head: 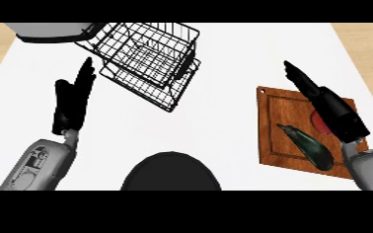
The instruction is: Pick the eggplant from the cutting board and place it in the tiered basket
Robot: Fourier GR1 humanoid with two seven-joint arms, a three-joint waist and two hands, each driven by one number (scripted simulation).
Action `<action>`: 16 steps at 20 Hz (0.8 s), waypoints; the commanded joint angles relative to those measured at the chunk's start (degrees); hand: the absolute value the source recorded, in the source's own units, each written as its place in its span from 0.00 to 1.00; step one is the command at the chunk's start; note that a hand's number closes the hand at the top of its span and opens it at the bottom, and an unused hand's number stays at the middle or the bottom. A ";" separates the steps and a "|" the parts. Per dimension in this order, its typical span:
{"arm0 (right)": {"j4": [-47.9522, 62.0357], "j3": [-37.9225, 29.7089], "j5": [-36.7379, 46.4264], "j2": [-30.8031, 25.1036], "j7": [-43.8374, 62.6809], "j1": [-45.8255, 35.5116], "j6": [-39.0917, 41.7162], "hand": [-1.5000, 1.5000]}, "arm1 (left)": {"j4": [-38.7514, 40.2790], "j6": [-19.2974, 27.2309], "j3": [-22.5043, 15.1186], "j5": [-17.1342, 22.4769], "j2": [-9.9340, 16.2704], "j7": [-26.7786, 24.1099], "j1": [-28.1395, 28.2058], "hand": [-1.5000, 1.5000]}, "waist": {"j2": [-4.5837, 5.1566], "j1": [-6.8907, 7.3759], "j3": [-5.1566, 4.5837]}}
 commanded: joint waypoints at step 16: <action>11.87 -0.47 0.69 8.60 2.50 -3.53 1.09 0.00 | 0.52 -17.57 -2.16 4.42 -5.03 -16.63 8.64 0.50 | -2.02 2.56 -0.08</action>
